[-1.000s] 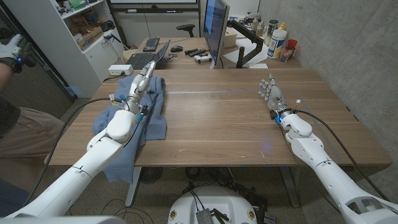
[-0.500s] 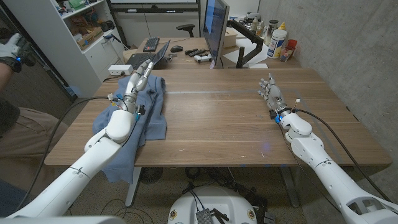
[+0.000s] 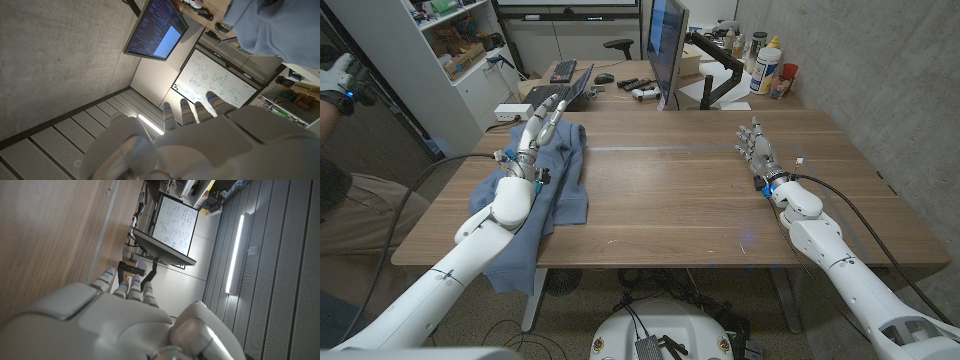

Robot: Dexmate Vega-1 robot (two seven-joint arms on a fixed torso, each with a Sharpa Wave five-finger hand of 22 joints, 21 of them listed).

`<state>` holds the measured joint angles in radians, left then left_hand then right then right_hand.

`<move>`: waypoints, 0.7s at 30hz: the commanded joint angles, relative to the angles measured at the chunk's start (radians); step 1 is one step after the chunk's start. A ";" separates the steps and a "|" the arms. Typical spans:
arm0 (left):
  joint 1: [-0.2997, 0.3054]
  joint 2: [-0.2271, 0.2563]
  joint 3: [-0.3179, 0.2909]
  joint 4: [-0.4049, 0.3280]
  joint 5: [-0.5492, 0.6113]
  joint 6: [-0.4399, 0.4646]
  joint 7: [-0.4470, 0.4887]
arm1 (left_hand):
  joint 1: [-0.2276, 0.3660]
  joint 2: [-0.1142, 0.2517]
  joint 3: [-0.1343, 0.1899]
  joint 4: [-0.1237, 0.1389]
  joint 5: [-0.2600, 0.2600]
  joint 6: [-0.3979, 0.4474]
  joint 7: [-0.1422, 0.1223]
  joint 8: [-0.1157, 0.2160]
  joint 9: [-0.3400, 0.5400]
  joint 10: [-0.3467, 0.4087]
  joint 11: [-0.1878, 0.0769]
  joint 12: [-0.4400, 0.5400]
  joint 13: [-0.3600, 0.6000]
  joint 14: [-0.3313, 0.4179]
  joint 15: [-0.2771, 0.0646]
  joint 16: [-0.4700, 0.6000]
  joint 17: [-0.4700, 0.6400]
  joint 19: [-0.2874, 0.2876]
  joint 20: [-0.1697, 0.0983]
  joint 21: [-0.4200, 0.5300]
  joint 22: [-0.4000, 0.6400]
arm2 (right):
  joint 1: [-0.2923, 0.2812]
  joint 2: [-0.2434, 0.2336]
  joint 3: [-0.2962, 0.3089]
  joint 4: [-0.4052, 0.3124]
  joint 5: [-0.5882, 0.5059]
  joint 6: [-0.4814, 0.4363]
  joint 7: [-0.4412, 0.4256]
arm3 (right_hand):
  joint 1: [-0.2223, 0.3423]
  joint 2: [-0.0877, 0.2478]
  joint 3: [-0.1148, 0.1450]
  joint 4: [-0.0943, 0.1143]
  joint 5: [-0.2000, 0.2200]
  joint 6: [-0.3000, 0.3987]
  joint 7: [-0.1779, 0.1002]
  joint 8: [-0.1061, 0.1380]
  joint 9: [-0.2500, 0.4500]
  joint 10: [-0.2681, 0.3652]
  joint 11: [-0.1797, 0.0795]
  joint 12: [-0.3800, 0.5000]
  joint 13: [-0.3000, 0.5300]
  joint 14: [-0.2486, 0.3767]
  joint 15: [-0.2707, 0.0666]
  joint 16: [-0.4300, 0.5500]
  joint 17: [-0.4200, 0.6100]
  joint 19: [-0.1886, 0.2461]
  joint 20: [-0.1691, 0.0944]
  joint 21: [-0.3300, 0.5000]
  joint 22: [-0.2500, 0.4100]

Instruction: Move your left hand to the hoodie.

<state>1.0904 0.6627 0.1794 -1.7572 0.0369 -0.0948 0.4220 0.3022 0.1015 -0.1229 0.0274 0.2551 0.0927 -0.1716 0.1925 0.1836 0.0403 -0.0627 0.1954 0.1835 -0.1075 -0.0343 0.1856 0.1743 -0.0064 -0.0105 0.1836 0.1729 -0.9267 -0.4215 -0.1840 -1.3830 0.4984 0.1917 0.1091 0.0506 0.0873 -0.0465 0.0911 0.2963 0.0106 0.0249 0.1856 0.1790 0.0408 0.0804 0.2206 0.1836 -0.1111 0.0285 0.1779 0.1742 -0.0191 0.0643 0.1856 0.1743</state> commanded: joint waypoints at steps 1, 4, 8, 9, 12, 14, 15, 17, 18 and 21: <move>-0.020 0.013 0.026 -0.023 0.094 0.117 0.006 | 0.004 -0.005 -0.003 -0.008 -0.002 -0.013 -0.006 -0.005 0.004 -0.008 0.001 0.002 0.003 -0.008 -0.058 0.000 0.004 -0.005 -0.007 0.004 0.003 | -0.006 -0.004 0.002 -0.013 0.004 -0.012 -0.006 | 0.002 0.013 0.003 0.004 -0.001 0.002 -0.001 0.004 0.006 -0.003 -0.002 -0.002 0.003 -0.009 -0.002 0.002 0.005 -0.006 0.005 0.007 0.005; -0.027 0.020 0.038 -0.027 0.134 0.136 0.022 | 0.003 -0.006 -0.004 -0.008 -0.003 -0.017 -0.005 -0.006 0.004 -0.015 0.001 0.000 0.003 -0.017 -0.057 -0.003 0.005 -0.013 -0.006 0.002 0.003 | -0.006 -0.003 0.003 -0.012 0.005 -0.011 -0.008 | 0.002 0.013 0.003 0.005 -0.001 0.001 -0.002 0.004 0.006 -0.005 -0.002 -0.003 0.003 -0.009 -0.001 0.002 0.005 -0.007 0.006 0.007 0.005; -0.035 0.024 0.040 -0.025 0.141 0.135 0.021 | 0.002 -0.007 -0.004 -0.008 -0.003 -0.018 -0.005 -0.005 0.004 -0.017 0.001 0.000 0.003 -0.026 -0.055 -0.006 0.005 -0.017 -0.005 0.001 0.003 | -0.003 -0.001 0.003 -0.005 0.004 -0.004 -0.007 | 0.001 0.014 0.003 0.005 -0.001 0.001 -0.002 0.004 0.006 -0.006 -0.002 -0.003 0.003 -0.010 -0.001 0.002 0.005 -0.007 0.007 0.007 0.005; -0.036 0.025 0.040 -0.025 0.144 0.135 0.022 | 0.002 -0.007 -0.004 -0.008 -0.003 -0.019 -0.005 -0.005 0.004 -0.017 0.002 0.000 0.003 -0.027 -0.053 -0.006 0.005 -0.017 -0.005 0.001 0.003 | -0.003 0.000 0.004 -0.003 0.005 -0.004 -0.006 | 0.001 0.014 0.003 0.005 -0.001 0.001 -0.003 0.004 0.006 -0.006 -0.002 -0.003 0.003 -0.010 -0.001 0.002 0.005 -0.008 0.007 0.007 0.005; -0.038 0.026 0.040 -0.027 0.158 0.143 0.032 | 0.002 -0.007 -0.004 -0.009 -0.003 -0.018 -0.006 -0.004 0.004 -0.016 0.001 0.000 0.003 -0.028 -0.053 -0.006 0.005 -0.018 -0.004 0.001 0.002 | -0.002 0.003 0.003 0.002 0.006 -0.003 -0.005 | 0.001 0.014 0.003 0.005 -0.002 0.001 -0.003 0.004 0.006 -0.006 -0.001 -0.003 0.003 -0.010 -0.001 0.002 0.005 -0.008 0.008 0.007 0.005; -0.039 0.026 0.042 -0.030 0.172 0.158 0.040 | 0.001 -0.007 -0.004 -0.009 -0.004 -0.017 -0.006 -0.004 0.004 -0.016 0.001 0.001 0.003 -0.031 -0.052 -0.007 0.005 -0.018 -0.004 0.002 0.002 | -0.002 0.004 0.002 0.006 0.005 0.003 -0.002 | 0.001 0.014 0.003 0.005 -0.002 0.001 -0.003 0.004 0.006 -0.006 -0.002 -0.003 0.003 -0.011 -0.002 0.002 0.005 -0.008 0.008 0.007 0.005; -0.039 0.026 0.042 -0.030 0.174 0.162 0.041 | 0.001 -0.007 -0.004 -0.009 -0.004 -0.016 -0.006 -0.003 0.004 -0.016 -0.001 0.000 0.003 -0.032 -0.052 -0.007 0.005 -0.018 -0.003 0.002 0.002 | -0.004 0.004 0.002 0.004 0.007 0.000 -0.004 | 0.001 0.014 0.003 0.005 -0.002 0.001 -0.003 0.004 0.006 -0.006 -0.002 -0.003 0.003 -0.011 -0.002 0.002 0.005 -0.008 0.008 0.007 0.005; -0.040 0.015 0.043 -0.021 0.170 0.155 0.052 | 0.001 -0.008 -0.004 -0.009 -0.004 -0.015 -0.005 -0.003 0.004 -0.017 -0.001 0.000 0.003 -0.036 -0.051 -0.008 0.005 -0.017 -0.002 0.002 0.002 | -0.006 0.005 0.003 0.002 0.007 0.000 -0.005 | 0.001 0.014 0.003 0.005 -0.002 0.001 -0.003 0.004 0.006 -0.006 -0.002 -0.003 0.003 -0.011 -0.002 0.002 0.005 -0.008 0.008 0.007 0.005; -0.042 0.015 0.051 -0.018 0.190 0.165 0.063 | 0.001 -0.007 -0.004 -0.009 -0.004 -0.014 -0.004 -0.002 0.004 -0.017 0.000 0.001 0.003 -0.038 -0.050 -0.008 0.005 -0.017 -0.001 0.003 0.002 | -0.008 0.005 0.004 0.000 0.008 -0.002 -0.009 | 0.001 0.014 0.003 0.005 -0.002 0.001 -0.002 0.004 0.006 -0.006 -0.003 -0.003 0.003 -0.011 -0.002 0.002 0.005 -0.008 0.008 0.007 0.005; -0.043 0.010 0.058 -0.022 0.208 0.193 0.075 | 0.002 -0.008 -0.004 -0.010 -0.004 -0.010 -0.006 0.000 0.004 -0.017 0.001 0.001 0.003 -0.043 -0.048 -0.009 0.005 -0.017 -0.001 0.003 0.002 | -0.009 0.007 0.006 0.003 0.012 -0.002 -0.005 | 0.000 0.014 0.003 0.005 -0.002 0.000 -0.003 0.004 0.006 -0.006 -0.002 -0.003 0.003 -0.010 -0.001 0.003 0.005 -0.009 0.008 0.007 0.005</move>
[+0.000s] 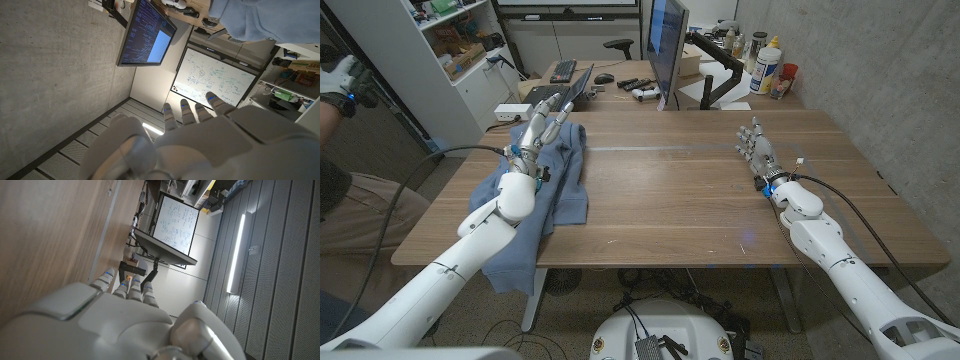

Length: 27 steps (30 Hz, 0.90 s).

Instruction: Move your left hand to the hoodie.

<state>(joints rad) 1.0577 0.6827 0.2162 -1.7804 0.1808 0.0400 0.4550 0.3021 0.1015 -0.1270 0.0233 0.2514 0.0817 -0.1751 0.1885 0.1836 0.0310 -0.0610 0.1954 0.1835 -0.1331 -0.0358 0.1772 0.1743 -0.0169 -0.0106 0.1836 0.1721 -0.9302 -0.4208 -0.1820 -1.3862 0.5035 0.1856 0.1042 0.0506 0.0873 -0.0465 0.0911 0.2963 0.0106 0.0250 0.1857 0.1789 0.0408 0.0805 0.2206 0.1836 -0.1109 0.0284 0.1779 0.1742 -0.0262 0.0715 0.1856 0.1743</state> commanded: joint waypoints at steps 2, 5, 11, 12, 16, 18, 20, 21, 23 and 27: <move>-0.010 -0.021 0.025 -0.007 0.085 0.093 0.066 | 0.002 -0.008 0.000 -0.007 0.000 0.006 -0.002 0.006 0.004 -0.006 0.000 0.002 0.003 -0.018 -0.045 0.000 0.005 -0.007 0.001 0.004 0.003 | -0.007 0.004 0.004 0.005 0.002 0.007 -0.004 | 0.000 0.014 0.003 0.005 -0.002 0.001 -0.003 0.004 0.006 -0.006 -0.001 -0.003 0.003 -0.010 -0.002 0.003 0.005 -0.002 0.002 0.007 0.005; -0.011 -0.032 0.030 -0.008 0.107 0.119 0.094 | 0.003 -0.012 -0.001 -0.009 0.000 0.018 0.000 0.011 0.004 0.003 0.002 0.006 0.003 -0.016 -0.046 0.002 0.005 -0.001 0.000 0.006 0.003 | -0.012 -0.006 0.000 -0.007 -0.020 0.004 -0.022 | 0.000 0.014 0.003 0.006 -0.002 0.001 -0.004 0.004 0.006 -0.006 -0.002 -0.003 0.003 -0.010 -0.002 0.003 0.005 -0.002 0.001 0.007 0.005; -0.012 -0.038 0.045 -0.019 0.154 0.179 0.128 | 0.005 -0.024 -0.005 -0.014 0.000 0.034 0.008 0.015 0.004 0.021 0.002 0.012 0.003 0.007 -0.050 0.011 0.005 0.010 -0.012 0.010 0.003 | -0.017 -0.013 0.000 -0.015 -0.027 0.001 -0.032 | 0.000 0.014 0.003 0.006 -0.003 0.001 -0.004 0.004 0.006 -0.006 -0.002 -0.003 0.003 -0.011 -0.002 0.003 0.005 -0.004 0.002 0.006 0.005; -0.013 -0.042 0.050 -0.021 0.168 0.198 0.139 | 0.005 -0.025 -0.006 -0.015 0.000 0.036 0.009 0.016 0.004 0.023 0.003 0.013 0.003 0.007 -0.049 0.011 0.005 0.013 -0.016 0.012 0.003 | -0.018 -0.015 -0.001 -0.016 -0.034 0.003 -0.037 | -0.001 0.014 0.003 0.006 -0.003 0.001 -0.003 0.004 0.006 -0.006 -0.001 -0.003 0.003 -0.011 -0.002 0.003 0.005 -0.005 0.001 0.007 0.005; -0.013 -0.048 0.052 -0.029 0.169 0.222 0.142 | 0.006 -0.027 -0.006 -0.017 0.001 0.039 0.010 0.016 0.004 0.029 0.005 0.015 0.003 0.011 -0.048 0.013 0.004 0.019 -0.018 0.014 0.003 | -0.020 -0.021 -0.002 -0.017 -0.038 0.007 -0.035 | -0.001 0.015 0.003 0.006 -0.003 0.001 -0.004 0.004 0.006 -0.006 -0.002 -0.003 0.004 -0.011 -0.002 0.003 0.005 -0.005 0.002 0.007 0.005; -0.013 -0.051 0.053 -0.033 0.170 0.235 0.141 | 0.007 -0.027 -0.006 -0.017 0.001 0.040 0.009 0.016 0.004 0.030 0.006 0.015 0.003 0.012 -0.048 0.012 0.004 0.019 -0.018 0.013 0.003 | -0.022 -0.021 0.000 -0.018 -0.034 0.008 -0.036 | -0.001 0.015 0.003 0.006 -0.003 0.001 -0.004 0.004 0.006 -0.006 -0.002 -0.003 0.004 -0.011 -0.002 0.003 0.005 -0.006 0.002 0.006 0.005; -0.014 -0.048 0.056 -0.033 0.173 0.240 0.141 | 0.007 -0.028 -0.007 -0.018 0.001 0.040 0.009 0.016 0.004 0.031 0.006 0.015 0.003 0.012 -0.047 0.012 0.004 0.019 -0.017 0.013 0.003 | -0.024 -0.021 0.002 -0.019 -0.031 0.008 -0.036 | -0.001 0.015 0.003 0.006 -0.004 0.001 -0.004 0.004 0.006 -0.005 -0.001 -0.002 0.004 -0.011 -0.002 0.003 0.005 -0.006 0.002 0.007 0.005; -0.015 -0.047 0.058 -0.033 0.177 0.243 0.143 | 0.008 -0.028 -0.007 -0.018 0.001 0.040 0.009 0.016 0.004 0.031 0.007 0.015 0.003 0.012 -0.047 0.012 0.004 0.019 -0.018 0.013 0.003 | -0.025 -0.022 0.002 -0.018 -0.031 0.012 -0.034 | -0.001 0.015 0.003 0.006 -0.004 0.001 -0.004 0.004 0.006 -0.005 -0.001 -0.002 0.004 -0.012 -0.002 0.003 0.005 -0.006 0.001 0.007 0.005; -0.018 -0.050 0.061 -0.033 0.181 0.257 0.144 | 0.008 -0.029 -0.007 -0.019 0.001 0.040 0.009 0.016 0.004 0.031 0.006 0.015 0.003 0.012 -0.046 0.012 0.004 0.020 -0.017 0.013 0.003 | -0.027 -0.024 0.002 -0.017 -0.032 0.018 -0.031 | -0.001 0.015 0.003 0.006 -0.004 0.001 -0.004 0.004 0.006 -0.005 -0.001 -0.002 0.004 -0.012 -0.002 0.003 0.005 -0.006 0.001 0.007 0.005; -0.028 -0.048 0.073 -0.032 0.196 0.293 0.141 | 0.010 -0.030 -0.007 -0.021 0.002 0.039 0.008 0.015 0.004 0.029 0.006 0.014 0.003 0.010 -0.042 0.011 0.004 0.020 -0.018 0.013 0.003 | -0.036 -0.026 0.006 -0.023 -0.025 0.015 -0.034 | -0.002 0.015 0.003 0.006 -0.004 0.001 -0.004 0.004 0.006 -0.005 -0.001 -0.002 0.004 -0.012 -0.002 0.004 0.005 -0.007 0.002 0.007 0.005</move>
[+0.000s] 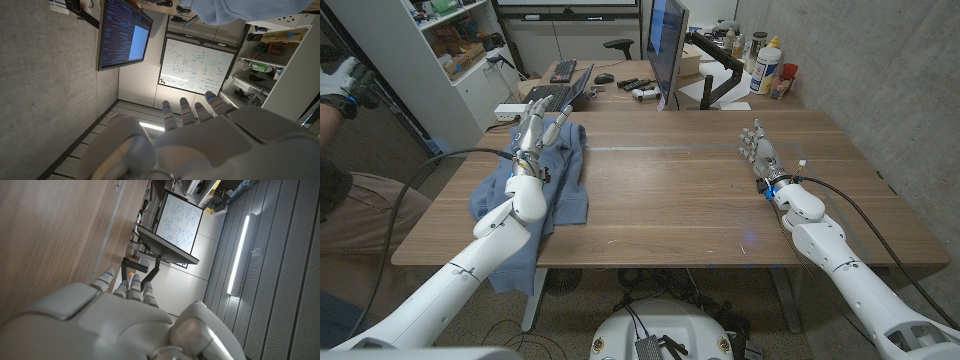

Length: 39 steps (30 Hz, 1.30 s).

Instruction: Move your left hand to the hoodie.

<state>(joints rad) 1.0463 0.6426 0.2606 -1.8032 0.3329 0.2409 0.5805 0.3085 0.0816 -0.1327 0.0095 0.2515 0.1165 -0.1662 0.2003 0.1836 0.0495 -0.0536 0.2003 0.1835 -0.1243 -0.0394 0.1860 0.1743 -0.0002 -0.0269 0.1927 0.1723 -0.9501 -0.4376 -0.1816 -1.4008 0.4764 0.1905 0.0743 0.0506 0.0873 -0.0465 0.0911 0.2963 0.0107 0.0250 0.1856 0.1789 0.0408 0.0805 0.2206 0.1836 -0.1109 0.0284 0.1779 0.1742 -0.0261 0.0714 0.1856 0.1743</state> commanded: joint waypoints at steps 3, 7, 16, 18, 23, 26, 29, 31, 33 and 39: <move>-0.021 -0.010 0.037 -0.016 0.065 0.144 0.019 | 0.005 -0.011 -0.001 -0.009 0.002 0.000 -0.001 0.001 0.004 0.007 -0.003 0.007 0.003 -0.004 -0.037 0.000 0.004 0.001 0.001 0.003 0.002 | -0.017 -0.009 0.006 -0.004 0.001 0.017 -0.005 | -0.002 0.015 0.003 0.007 -0.004 0.001 -0.004 0.004 0.006 -0.006 -0.002 -0.003 0.004 -0.012 -0.002 0.004 0.005 -0.007 0.002 0.007 0.005; -0.030 -0.011 0.046 -0.013 0.080 0.191 0.020 | 0.006 -0.012 -0.002 -0.010 0.002 0.002 0.000 0.001 0.004 0.004 0.000 0.006 0.003 -0.008 -0.039 -0.002 0.004 -0.003 -0.001 0.001 0.003 | -0.021 -0.007 0.007 -0.005 0.004 0.018 -0.008 | -0.002 0.015 0.003 0.007 -0.005 0.001 -0.004 0.005 0.006 -0.006 -0.001 -0.002 0.004 -0.012 0.000 0.004 0.005 -0.007 0.002 0.007 0.005; -0.061 -0.009 0.067 0.015 0.085 0.236 0.012 | 0.007 -0.012 -0.001 -0.012 0.003 -0.002 -0.001 -0.001 0.004 -0.001 -0.001 0.004 0.003 -0.021 -0.038 -0.006 0.004 -0.011 -0.002 -0.002 0.003 | -0.025 -0.007 0.009 -0.007 0.005 0.014 -0.017 | -0.002 0.015 0.003 0.007 -0.005 0.001 -0.003 0.005 0.006 -0.005 -0.002 -0.002 0.004 -0.012 -0.001 0.004 0.005 -0.008 0.003 0.007 0.005; -0.067 -0.008 0.071 0.022 0.084 0.244 0.012 | 0.007 -0.012 -0.001 -0.012 0.003 -0.003 -0.001 -0.002 0.004 -0.001 -0.001 0.003 0.003 -0.022 -0.037 -0.006 0.005 -0.011 -0.001 -0.002 0.003 | -0.022 -0.006 0.008 -0.004 0.006 0.013 -0.016 | -0.002 0.015 0.003 0.007 -0.005 0.001 -0.004 0.005 0.006 -0.005 -0.001 -0.002 0.004 -0.012 -0.001 0.004 0.005 -0.008 0.003 0.007 0.005; -0.081 -0.006 0.071 0.044 0.078 0.257 0.019 | 0.007 -0.011 -0.001 -0.012 0.003 -0.008 -0.002 -0.004 0.004 -0.005 0.000 0.002 0.003 -0.023 -0.037 -0.005 0.005 -0.011 0.000 -0.002 0.003 | -0.015 -0.006 0.007 0.000 0.006 0.012 -0.012 | -0.003 0.015 0.003 0.007 -0.006 0.001 -0.004 0.005 0.006 -0.005 -0.002 -0.002 0.004 -0.012 -0.001 0.004 0.005 -0.008 0.003 0.007 0.005; -0.089 -0.005 0.069 0.058 0.069 0.259 0.023 | 0.007 -0.011 -0.001 -0.013 0.003 -0.008 -0.002 -0.004 0.004 -0.007 -0.001 0.001 0.003 -0.023 -0.037 -0.005 0.005 -0.012 0.001 -0.002 0.003 | -0.013 -0.007 0.006 -0.001 0.007 0.008 -0.012 | -0.003 0.015 0.003 0.007 -0.006 0.002 -0.004 0.005 0.006 -0.006 -0.002 -0.002 0.004 -0.013 0.000 0.004 0.005 -0.008 0.003 0.007 0.005; -0.099 -0.003 0.073 0.072 0.062 0.265 0.021 | 0.008 -0.011 -0.001 -0.013 0.003 -0.009 -0.002 -0.005 0.004 -0.008 0.000 0.001 0.003 -0.024 -0.036 -0.005 0.005 -0.013 0.002 -0.002 0.003 | -0.011 -0.007 0.005 0.000 0.006 0.006 -0.010 | -0.003 0.015 0.003 0.007 -0.006 0.002 -0.004 0.005 0.006 -0.005 -0.001 -0.002 0.004 -0.012 -0.001 0.004 0.005 -0.009 0.003 0.007 0.005; -0.103 0.000 0.073 0.073 0.052 0.273 0.010 | 0.008 -0.011 -0.001 -0.013 0.003 -0.010 -0.003 -0.005 0.004 -0.007 0.001 0.001 0.003 -0.018 -0.034 -0.002 0.005 -0.013 0.003 -0.002 0.003 | -0.011 -0.007 0.006 -0.004 0.007 0.002 -0.012 | -0.003 0.015 0.003 0.007 -0.006 0.002 -0.004 0.005 0.006 -0.005 -0.001 -0.002 0.004 -0.013 0.000 0.004 0.005 -0.009 0.003 0.008 0.005; -0.106 -0.003 0.074 0.079 0.045 0.275 0.012 | 0.008 -0.010 -0.001 -0.014 0.004 -0.015 -0.003 -0.007 0.004 0.000 0.000 0.004 0.003 -0.010 -0.035 0.001 0.005 -0.013 0.004 -0.002 0.003 | -0.011 -0.007 0.006 -0.002 0.006 0.004 -0.012 | -0.003 0.015 0.003 0.007 -0.006 0.001 -0.004 0.005 0.006 -0.006 -0.001 -0.002 0.004 -0.012 -0.001 0.004 0.005 -0.009 0.002 0.008 0.005; -0.120 -0.002 0.089 0.096 0.036 0.290 0.013 | 0.008 -0.010 -0.001 -0.015 0.004 -0.017 -0.003 -0.007 0.004 0.000 0.001 0.004 0.003 -0.003 -0.035 0.004 0.005 -0.012 0.004 -0.001 0.003 | -0.011 -0.010 0.008 -0.003 0.008 0.001 -0.008 | -0.003 0.015 0.003 0.007 -0.006 0.002 -0.004 0.005 0.006 -0.005 0.000 -0.002 0.004 -0.013 -0.001 0.004 0.005 -0.009 0.003 0.008 0.005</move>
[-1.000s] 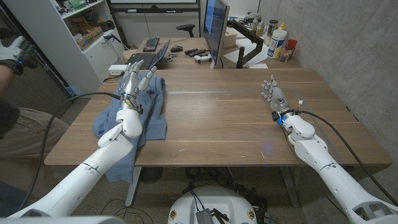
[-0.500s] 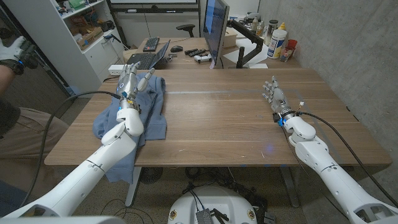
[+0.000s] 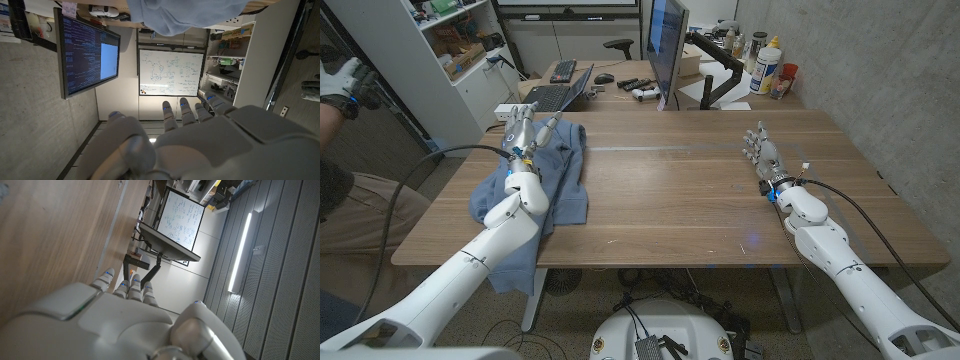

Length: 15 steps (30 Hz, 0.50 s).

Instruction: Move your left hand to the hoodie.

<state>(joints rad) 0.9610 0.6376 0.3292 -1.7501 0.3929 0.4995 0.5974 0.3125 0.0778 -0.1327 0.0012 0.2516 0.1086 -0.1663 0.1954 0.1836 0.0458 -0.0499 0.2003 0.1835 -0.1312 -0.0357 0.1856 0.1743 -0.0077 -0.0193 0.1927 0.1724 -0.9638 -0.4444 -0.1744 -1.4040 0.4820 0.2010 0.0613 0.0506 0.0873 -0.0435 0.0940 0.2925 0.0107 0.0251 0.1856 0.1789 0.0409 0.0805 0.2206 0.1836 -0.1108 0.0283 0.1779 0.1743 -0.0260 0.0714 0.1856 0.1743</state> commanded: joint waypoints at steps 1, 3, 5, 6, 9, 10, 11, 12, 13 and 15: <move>-0.036 0.004 0.022 0.046 -0.027 0.032 -0.004 | 0.004 -0.006 -0.001 -0.006 0.004 -0.010 -0.003 -0.003 0.004 0.004 -0.003 0.004 0.003 0.004 -0.039 0.004 0.005 -0.005 -0.003 -0.001 0.003 | 0.003 -0.003 0.001 0.001 0.003 -0.008 0.005 | -0.003 0.015 0.000 0.005 -0.003 0.002 -0.004 0.005 0.006 -0.005 0.000 -0.002 0.004 -0.013 -0.001 0.004 0.005 -0.009 0.003 0.008 0.005; -0.041 0.005 0.025 0.052 -0.032 0.033 -0.007 | 0.004 -0.006 -0.001 -0.006 0.004 -0.010 -0.002 -0.003 0.004 0.002 -0.002 0.003 0.003 0.002 -0.038 0.003 0.005 -0.005 -0.004 -0.001 0.003 | 0.003 -0.003 0.002 0.003 0.004 -0.007 0.006 | -0.003 0.015 0.000 0.005 -0.003 0.001 -0.004 0.005 0.006 -0.006 0.000 -0.002 0.004 -0.013 -0.002 0.004 0.005 -0.009 0.003 0.008 0.005; -0.043 0.007 0.028 0.057 -0.037 0.028 -0.006 | 0.003 -0.006 -0.001 -0.007 0.004 -0.010 -0.002 -0.003 0.004 0.000 -0.002 0.002 0.003 0.000 -0.037 0.002 0.005 -0.005 -0.004 -0.001 0.003 | 0.003 -0.003 0.002 0.005 0.003 -0.006 0.008 | -0.003 0.015 0.000 0.005 -0.003 0.001 -0.004 0.005 0.006 -0.005 0.000 -0.002 0.004 -0.013 -0.002 0.004 0.005 -0.009 0.003 0.008 0.005; -0.046 0.006 0.030 0.059 -0.037 0.030 -0.003 | 0.003 -0.006 -0.001 -0.007 0.004 -0.010 -0.002 -0.002 0.004 -0.002 -0.004 0.002 0.003 0.000 -0.037 0.002 0.005 -0.005 -0.004 -0.001 0.003 | 0.002 -0.002 0.003 0.003 0.006 -0.010 0.007 | -0.003 0.015 0.000 0.005 -0.003 0.001 -0.004 0.005 0.006 -0.005 0.000 -0.002 0.004 -0.013 -0.002 0.004 0.005 -0.009 0.003 0.008 0.005; -0.052 0.009 0.037 0.066 -0.041 0.029 -0.002 | 0.003 -0.006 -0.001 -0.007 0.004 -0.013 -0.003 -0.003 0.004 -0.003 -0.004 0.002 0.003 -0.005 -0.038 0.000 0.005 -0.005 -0.004 -0.001 0.003 | 0.002 -0.002 0.004 0.005 0.005 -0.007 0.008 | -0.004 0.014 0.000 0.005 -0.003 0.001 -0.003 0.005 0.006 -0.005 0.001 -0.002 0.004 -0.013 -0.003 0.004 0.005 -0.009 0.003 0.008 0.005; -0.055 0.009 0.037 0.071 -0.045 0.026 -0.003 | 0.003 -0.006 -0.001 -0.007 0.004 -0.013 -0.002 -0.003 0.004 -0.003 -0.005 0.002 0.003 -0.005 -0.038 0.000 0.005 -0.005 -0.004 -0.001 0.003 | 0.002 -0.002 0.004 0.007 0.005 -0.006 0.008 | -0.004 0.014 0.000 0.005 -0.003 0.002 -0.004 0.005 0.006 -0.006 0.000 -0.002 0.004 -0.013 -0.003 0.004 0.005 -0.009 0.003 0.008 0.005; -0.056 0.010 0.036 0.077 -0.051 0.015 -0.002 | 0.003 -0.006 -0.001 -0.007 0.004 -0.013 -0.003 -0.003 0.004 -0.003 -0.006 0.001 0.003 -0.005 -0.037 0.000 0.005 -0.005 -0.004 -0.001 0.003 | 0.003 -0.002 0.004 0.008 0.005 -0.005 0.008 | -0.004 0.014 0.000 0.005 -0.003 0.001 -0.004 0.005 0.006 -0.005 0.001 -0.002 0.004 -0.014 -0.003 0.004 0.005 -0.009 0.003 0.008 0.005; -0.056 0.011 0.037 0.077 -0.053 0.014 -0.001 | 0.003 -0.006 -0.001 -0.007 0.004 -0.014 -0.003 -0.004 0.004 -0.003 -0.005 0.001 0.003 -0.006 -0.037 -0.001 0.005 -0.005 -0.004 -0.001 0.003 | 0.003 -0.002 0.004 0.008 0.005 -0.005 0.008 | -0.004 0.014 0.000 0.005 -0.003 0.002 -0.004 0.005 0.006 -0.006 -0.001 -0.002 0.004 -0.014 -0.004 0.004 0.005 -0.009 0.003 0.008 0.005; -0.058 0.011 0.036 0.084 -0.059 0.005 0.000 | 0.003 -0.006 -0.001 -0.007 0.004 -0.014 -0.003 -0.003 0.004 -0.003 -0.005 0.001 0.003 -0.008 -0.036 -0.001 0.005 -0.006 -0.004 -0.001 0.003 | 0.003 -0.001 0.005 0.009 0.007 -0.004 0.010 | -0.004 0.014 0.000 0.005 -0.003 0.001 -0.004 0.005 0.006 -0.006 -0.001 -0.002 0.004 -0.013 -0.004 0.004 0.005 -0.009 0.003 0.008 0.005; -0.067 0.014 0.044 0.097 -0.060 0.004 -0.004 | 0.003 -0.006 -0.001 -0.007 0.004 -0.014 -0.002 -0.003 0.004 -0.008 -0.003 -0.001 0.003 -0.010 -0.036 -0.002 0.005 -0.007 -0.004 -0.002 0.003 | 0.004 0.000 0.006 0.011 0.011 -0.005 0.014 | -0.004 0.014 0.000 0.005 -0.003 0.001 -0.004 0.005 0.006 -0.004 0.001 -0.002 0.004 -0.014 -0.003 0.004 0.005 -0.009 0.003 0.008 0.005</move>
<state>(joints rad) 0.9186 0.6442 0.3569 -1.6936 0.3570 0.5224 0.5951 0.3125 0.0778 -0.1327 0.0013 0.2517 0.0979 -0.1663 0.1955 0.1836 0.0458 -0.0499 0.2003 0.1835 -0.1312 -0.0358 0.1860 0.1743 -0.0077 -0.0192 0.1927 0.1724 -0.9619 -0.4461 -0.1723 -1.3998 0.4857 0.1949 0.0673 0.0506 0.0873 -0.0435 0.0941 0.2925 0.0107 0.0250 0.1856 0.1789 0.0409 0.0805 0.2206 0.1836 -0.1163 0.0229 0.1779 0.1742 -0.0260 0.0714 0.1856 0.1743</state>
